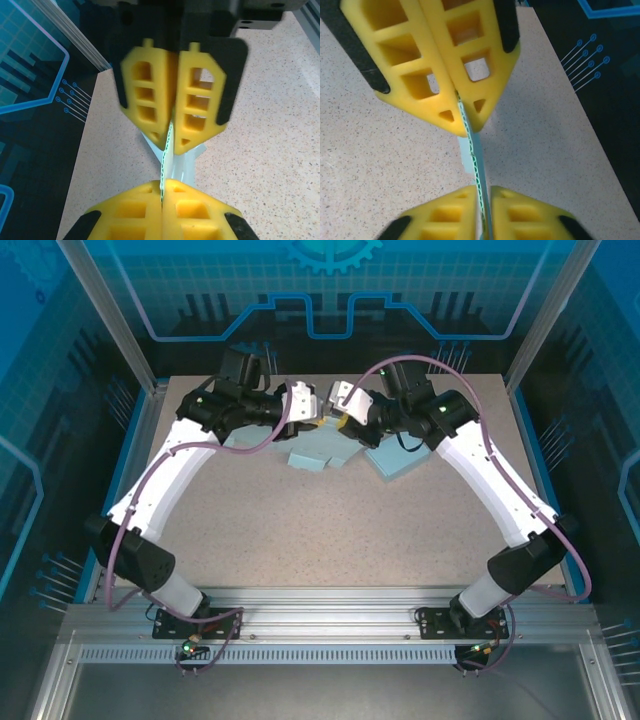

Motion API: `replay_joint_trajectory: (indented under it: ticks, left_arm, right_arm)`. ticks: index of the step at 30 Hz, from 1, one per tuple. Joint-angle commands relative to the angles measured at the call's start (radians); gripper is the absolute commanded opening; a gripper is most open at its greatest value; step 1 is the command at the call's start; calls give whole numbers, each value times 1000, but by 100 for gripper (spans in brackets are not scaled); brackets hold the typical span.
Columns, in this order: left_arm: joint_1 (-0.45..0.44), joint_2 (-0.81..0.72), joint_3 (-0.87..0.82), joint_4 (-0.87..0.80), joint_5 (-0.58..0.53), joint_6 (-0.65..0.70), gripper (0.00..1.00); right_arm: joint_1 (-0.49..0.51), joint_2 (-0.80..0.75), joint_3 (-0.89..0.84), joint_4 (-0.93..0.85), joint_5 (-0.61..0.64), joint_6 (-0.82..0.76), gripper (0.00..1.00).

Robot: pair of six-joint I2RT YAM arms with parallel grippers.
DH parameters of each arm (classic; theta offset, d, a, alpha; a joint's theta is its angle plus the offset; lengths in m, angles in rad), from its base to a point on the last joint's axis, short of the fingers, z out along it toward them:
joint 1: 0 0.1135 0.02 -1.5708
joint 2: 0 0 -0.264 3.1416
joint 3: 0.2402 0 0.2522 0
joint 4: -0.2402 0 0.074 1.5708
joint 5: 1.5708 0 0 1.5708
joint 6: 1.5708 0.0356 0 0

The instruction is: Fold the paper box

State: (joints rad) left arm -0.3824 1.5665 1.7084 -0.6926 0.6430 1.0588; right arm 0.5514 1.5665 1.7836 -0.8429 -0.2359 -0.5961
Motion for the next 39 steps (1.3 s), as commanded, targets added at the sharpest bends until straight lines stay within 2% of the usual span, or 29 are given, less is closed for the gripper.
replay_joint_trajectory:
  ticks: [1, 6, 9, 12, 16, 19, 24, 27, 30, 35, 37, 39]
  left_arm:
    - [16, -85, -56, 95, 23, -61, 0]
    - [84, -192, -187, 261, 157, -215, 0]
    - [136, -279, -325, 479, 216, -386, 0]
    - [173, -354, -460, 702, 223, -551, 0]
    - [216, -409, -561, 869, 293, -713, 0]
    - [230, -423, -608, 968, 318, -807, 0]
    - [244, -429, -643, 1049, 353, -884, 0]
    - [256, -429, -656, 1090, 370, -926, 0]
    - [271, -428, -678, 1173, 368, -993, 0]
    - [308, -413, -737, 1392, 302, -1162, 0]
    - [329, -400, -766, 1490, 267, -1245, 0]
    - [350, -384, -793, 1589, 256, -1322, 0]
  right_arm:
    - [15, -65, -38, 29, 8, 17, 32]
    - [5, -144, -153, 140, 18, 54, 54]
    - [-24, -208, -251, 242, -43, 104, 65]
    - [-57, -274, -366, 356, -137, 170, 73]
    - [-102, -337, -502, 508, -217, 250, 79]
    - [-140, -335, -549, 568, -259, 300, 79]
    - [-181, -277, -548, 599, -297, 329, 79]
    - [-203, -232, -525, 613, -364, 338, 79]
    - [-205, -177, -468, 567, -441, 321, 75]
    - [-205, -116, -410, 485, -533, 292, 56]
    - [-205, -113, -412, 483, -535, 294, 41]
    - [-203, -115, -407, 474, -525, 298, 20]
